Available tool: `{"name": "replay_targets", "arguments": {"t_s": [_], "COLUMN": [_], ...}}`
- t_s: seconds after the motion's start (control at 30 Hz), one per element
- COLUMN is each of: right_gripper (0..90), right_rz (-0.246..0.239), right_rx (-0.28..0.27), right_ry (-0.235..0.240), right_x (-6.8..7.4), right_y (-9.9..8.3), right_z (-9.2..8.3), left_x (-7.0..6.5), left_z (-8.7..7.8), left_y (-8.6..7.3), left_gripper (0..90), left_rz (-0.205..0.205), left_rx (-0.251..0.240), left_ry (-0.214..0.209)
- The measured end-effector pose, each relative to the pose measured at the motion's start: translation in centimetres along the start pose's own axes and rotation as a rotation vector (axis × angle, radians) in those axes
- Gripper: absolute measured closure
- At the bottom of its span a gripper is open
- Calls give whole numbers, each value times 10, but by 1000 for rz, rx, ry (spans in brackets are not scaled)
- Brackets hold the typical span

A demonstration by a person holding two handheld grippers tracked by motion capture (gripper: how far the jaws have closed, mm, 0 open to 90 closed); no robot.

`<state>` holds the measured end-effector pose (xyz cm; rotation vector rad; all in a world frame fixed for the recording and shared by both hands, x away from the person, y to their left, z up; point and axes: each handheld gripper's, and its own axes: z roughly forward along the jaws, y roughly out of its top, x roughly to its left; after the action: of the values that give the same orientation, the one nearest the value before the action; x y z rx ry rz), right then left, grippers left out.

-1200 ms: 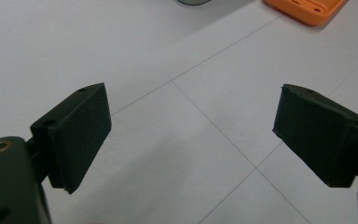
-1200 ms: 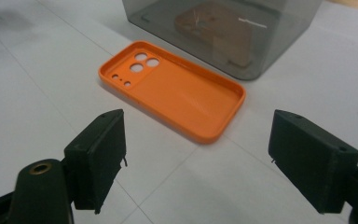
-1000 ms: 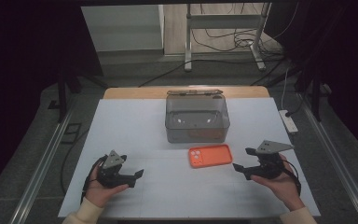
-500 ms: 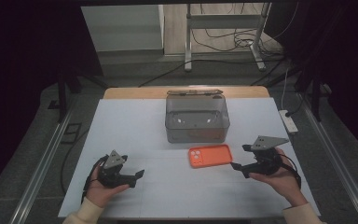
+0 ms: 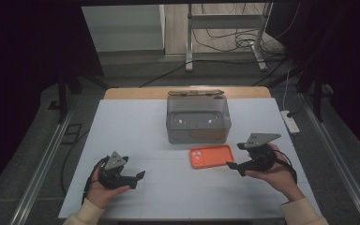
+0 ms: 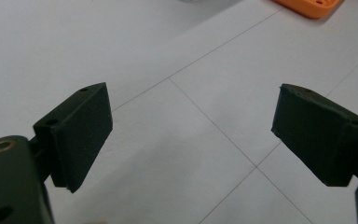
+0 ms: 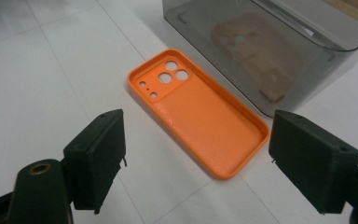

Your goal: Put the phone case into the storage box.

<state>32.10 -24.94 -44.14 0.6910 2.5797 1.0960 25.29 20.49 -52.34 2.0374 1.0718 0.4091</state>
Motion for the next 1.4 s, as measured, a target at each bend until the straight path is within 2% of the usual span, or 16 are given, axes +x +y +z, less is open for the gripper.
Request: {"name": "replay_targets", "arguments": {"t_s": [0.67,1.4], "right_gripper": [190,191], "right_rz": [-65,-121], "right_rx": [38,62], "right_ry": [44,62], "right_x": [2,3], "right_y": [18,33], "right_z": [10,26], "left_x": [0,0], "left_z": [2,2], "left_y": [0,-1], "left_gripper": [122,122], "left_rz": [0,2], "left_rx": [8,12], "left_ry": [-4,-2]}}
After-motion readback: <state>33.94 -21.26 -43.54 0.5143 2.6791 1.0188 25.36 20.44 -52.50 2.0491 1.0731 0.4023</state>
